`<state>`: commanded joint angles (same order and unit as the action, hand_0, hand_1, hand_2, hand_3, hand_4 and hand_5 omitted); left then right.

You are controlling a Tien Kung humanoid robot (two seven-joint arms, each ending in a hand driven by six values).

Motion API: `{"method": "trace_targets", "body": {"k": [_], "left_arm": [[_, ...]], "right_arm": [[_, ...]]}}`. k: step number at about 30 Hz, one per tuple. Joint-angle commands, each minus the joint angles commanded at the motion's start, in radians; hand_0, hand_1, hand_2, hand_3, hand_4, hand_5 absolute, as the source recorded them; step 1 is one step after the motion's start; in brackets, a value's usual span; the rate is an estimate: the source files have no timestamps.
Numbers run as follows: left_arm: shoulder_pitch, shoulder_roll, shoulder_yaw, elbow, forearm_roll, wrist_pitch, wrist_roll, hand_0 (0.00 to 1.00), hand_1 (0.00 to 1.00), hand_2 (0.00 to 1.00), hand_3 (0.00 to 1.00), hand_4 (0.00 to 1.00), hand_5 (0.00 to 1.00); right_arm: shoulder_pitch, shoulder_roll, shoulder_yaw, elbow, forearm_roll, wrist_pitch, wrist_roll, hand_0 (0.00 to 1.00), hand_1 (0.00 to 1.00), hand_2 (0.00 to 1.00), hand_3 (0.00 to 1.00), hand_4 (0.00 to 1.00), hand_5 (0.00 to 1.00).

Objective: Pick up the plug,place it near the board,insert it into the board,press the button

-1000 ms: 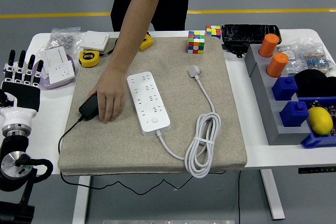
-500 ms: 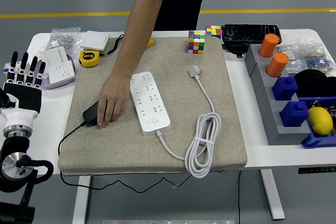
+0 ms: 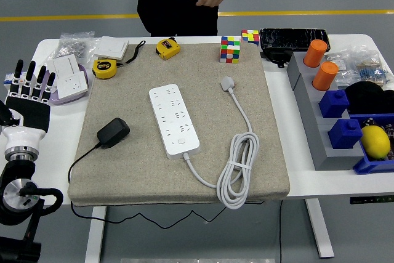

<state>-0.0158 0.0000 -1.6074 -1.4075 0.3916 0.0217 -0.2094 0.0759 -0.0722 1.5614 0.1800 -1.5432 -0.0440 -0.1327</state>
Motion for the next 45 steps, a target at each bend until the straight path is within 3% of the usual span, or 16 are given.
{"method": "trace_targets", "body": {"k": [45], "left_arm": [[-0.001, 0.000, 0.007, 0.004, 0.014, -0.002, 0.005, 0.728, 0.743, 0.705, 0.731, 0.998, 0.998]], "right_arm": [[-0.001, -0.001, 0.000, 0.000, 0.001, 0.000, 0.005, 0.831, 0.723, 0.720, 0.762, 0.998, 0.981]]}}
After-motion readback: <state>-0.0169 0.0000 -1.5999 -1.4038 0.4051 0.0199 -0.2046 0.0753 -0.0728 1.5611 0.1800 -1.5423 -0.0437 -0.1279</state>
